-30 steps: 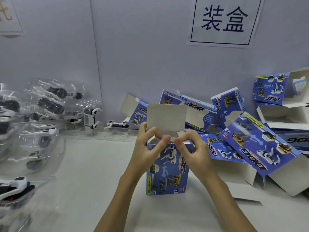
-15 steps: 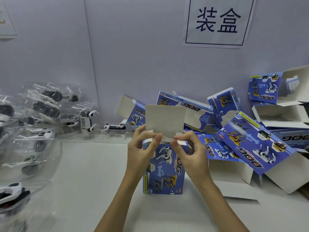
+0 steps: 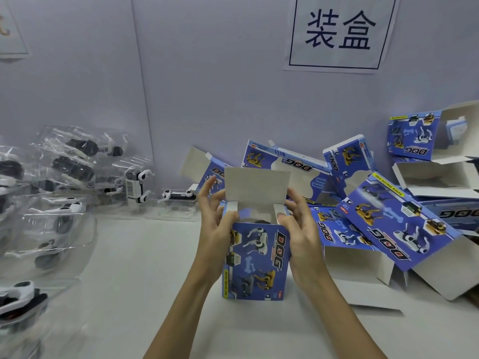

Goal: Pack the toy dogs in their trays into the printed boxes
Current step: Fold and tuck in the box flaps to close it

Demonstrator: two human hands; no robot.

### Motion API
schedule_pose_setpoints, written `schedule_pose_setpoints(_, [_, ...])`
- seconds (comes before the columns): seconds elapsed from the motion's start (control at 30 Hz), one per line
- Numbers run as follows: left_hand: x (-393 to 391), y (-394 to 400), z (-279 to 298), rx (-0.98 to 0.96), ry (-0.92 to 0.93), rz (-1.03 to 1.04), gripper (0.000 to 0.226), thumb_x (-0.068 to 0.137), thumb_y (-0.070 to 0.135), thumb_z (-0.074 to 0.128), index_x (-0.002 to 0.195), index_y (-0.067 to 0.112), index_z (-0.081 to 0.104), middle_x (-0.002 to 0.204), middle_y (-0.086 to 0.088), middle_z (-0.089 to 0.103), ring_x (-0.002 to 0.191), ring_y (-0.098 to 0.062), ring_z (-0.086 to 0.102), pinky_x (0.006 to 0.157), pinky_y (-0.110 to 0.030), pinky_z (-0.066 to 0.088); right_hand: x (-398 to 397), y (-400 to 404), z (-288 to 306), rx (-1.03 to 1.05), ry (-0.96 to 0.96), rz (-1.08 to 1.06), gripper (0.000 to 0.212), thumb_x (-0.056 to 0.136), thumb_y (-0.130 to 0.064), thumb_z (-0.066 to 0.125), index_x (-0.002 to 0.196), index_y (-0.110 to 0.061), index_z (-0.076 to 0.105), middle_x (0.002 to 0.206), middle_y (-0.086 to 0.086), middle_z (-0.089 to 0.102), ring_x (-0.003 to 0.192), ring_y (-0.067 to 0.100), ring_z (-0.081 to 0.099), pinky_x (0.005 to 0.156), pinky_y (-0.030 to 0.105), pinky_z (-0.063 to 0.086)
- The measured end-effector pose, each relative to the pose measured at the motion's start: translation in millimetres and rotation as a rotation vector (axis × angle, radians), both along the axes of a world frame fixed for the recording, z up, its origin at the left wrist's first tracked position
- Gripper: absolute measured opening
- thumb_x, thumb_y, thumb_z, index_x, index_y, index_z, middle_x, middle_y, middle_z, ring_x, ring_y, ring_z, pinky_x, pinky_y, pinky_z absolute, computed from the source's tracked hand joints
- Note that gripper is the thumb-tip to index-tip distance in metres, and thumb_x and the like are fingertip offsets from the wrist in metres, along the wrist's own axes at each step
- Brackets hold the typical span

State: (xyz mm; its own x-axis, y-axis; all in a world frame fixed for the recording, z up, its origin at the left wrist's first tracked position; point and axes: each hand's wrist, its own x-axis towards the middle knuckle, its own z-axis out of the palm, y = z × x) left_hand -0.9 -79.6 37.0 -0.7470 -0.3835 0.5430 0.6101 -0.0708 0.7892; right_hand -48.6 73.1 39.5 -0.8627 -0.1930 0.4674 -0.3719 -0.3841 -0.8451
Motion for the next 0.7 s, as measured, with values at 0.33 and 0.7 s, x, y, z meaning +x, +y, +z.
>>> schedule_pose_setpoints(0.33, [3.0,3.2,-2.7,0.004,0.014,-0.036,0.076,0.088,0.077,0.057,0.111,0.004,0.060,0.119,0.000,0.065,0.122,-0.022,0.064,0.084,-0.030,0.059,11.0,3.4,-4.9,0.062,-0.014,0.059,0.045,0.090,-0.069,0.053,0.111,-0.029,0.058,0.124,0.021,0.060,0.113,0.039,0.067,0.089,0.052,0.060])
schedule_pose_setpoints(0.7, [-2.4,0.4,-15.1,-0.227,0.023,0.080,0.041,0.102,0.050,0.051,0.125,0.017,0.055,0.128,0.006,0.058,0.127,-0.012,0.058,0.083,-0.025,0.058,7.1,3.9,-11.8,0.150,0.107,0.046,0.034,0.099,-0.036,0.054,0.126,-0.017,0.049,0.127,0.011,0.055,0.120,0.028,0.064,0.092,0.042,0.059])
